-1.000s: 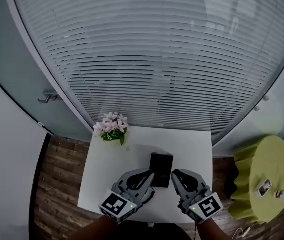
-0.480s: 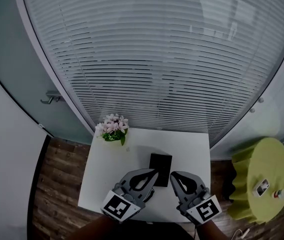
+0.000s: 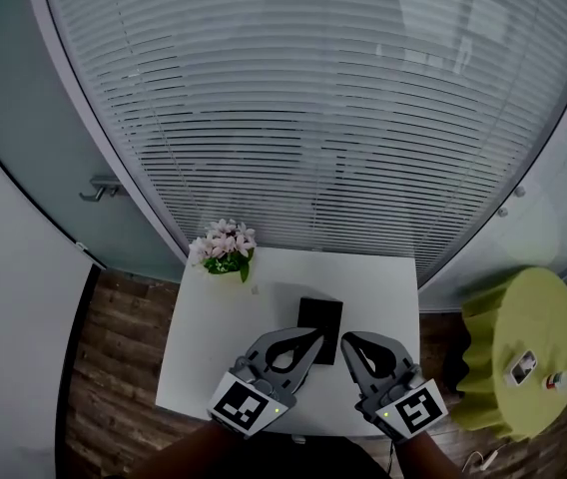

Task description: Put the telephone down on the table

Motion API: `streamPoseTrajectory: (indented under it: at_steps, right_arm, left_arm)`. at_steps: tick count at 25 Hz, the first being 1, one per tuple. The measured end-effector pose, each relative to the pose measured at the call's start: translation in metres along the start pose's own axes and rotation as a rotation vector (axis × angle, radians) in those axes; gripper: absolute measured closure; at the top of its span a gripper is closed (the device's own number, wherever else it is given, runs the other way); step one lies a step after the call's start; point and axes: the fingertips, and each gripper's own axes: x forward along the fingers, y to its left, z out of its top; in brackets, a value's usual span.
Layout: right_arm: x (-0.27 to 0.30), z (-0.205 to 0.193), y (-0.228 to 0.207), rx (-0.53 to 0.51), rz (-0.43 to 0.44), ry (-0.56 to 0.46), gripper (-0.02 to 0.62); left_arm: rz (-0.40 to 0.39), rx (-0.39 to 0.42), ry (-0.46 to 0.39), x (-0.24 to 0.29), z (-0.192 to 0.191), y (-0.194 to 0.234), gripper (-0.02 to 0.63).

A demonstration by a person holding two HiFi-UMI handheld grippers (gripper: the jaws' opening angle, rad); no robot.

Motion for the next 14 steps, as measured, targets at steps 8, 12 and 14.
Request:
streamPoseTrajectory:
  at_steps: [8, 12, 14]
  right_arm:
    - [-0.0002, 0.0018, 0.0049, 0.013, 0.013, 0.0, 0.571]
    - [-0.0012, 0.0008, 0.005, 0.016, 0.014, 0.004, 0.571]
    - [-0.0016, -0.0003, 0.0054, 0.016, 0.016, 0.009, 0.571]
  left_arm:
    - [0.004, -0.02, -0.008, -0.0052, 0.0004, -0.0017, 0.597]
    - [0.003, -0.01, -0.002, -0.0052, -0.0009, -0.0037, 0.597]
    - [0.003, 0.001, 0.003, -0.0048, -0.0019, -0.0048, 0.597]
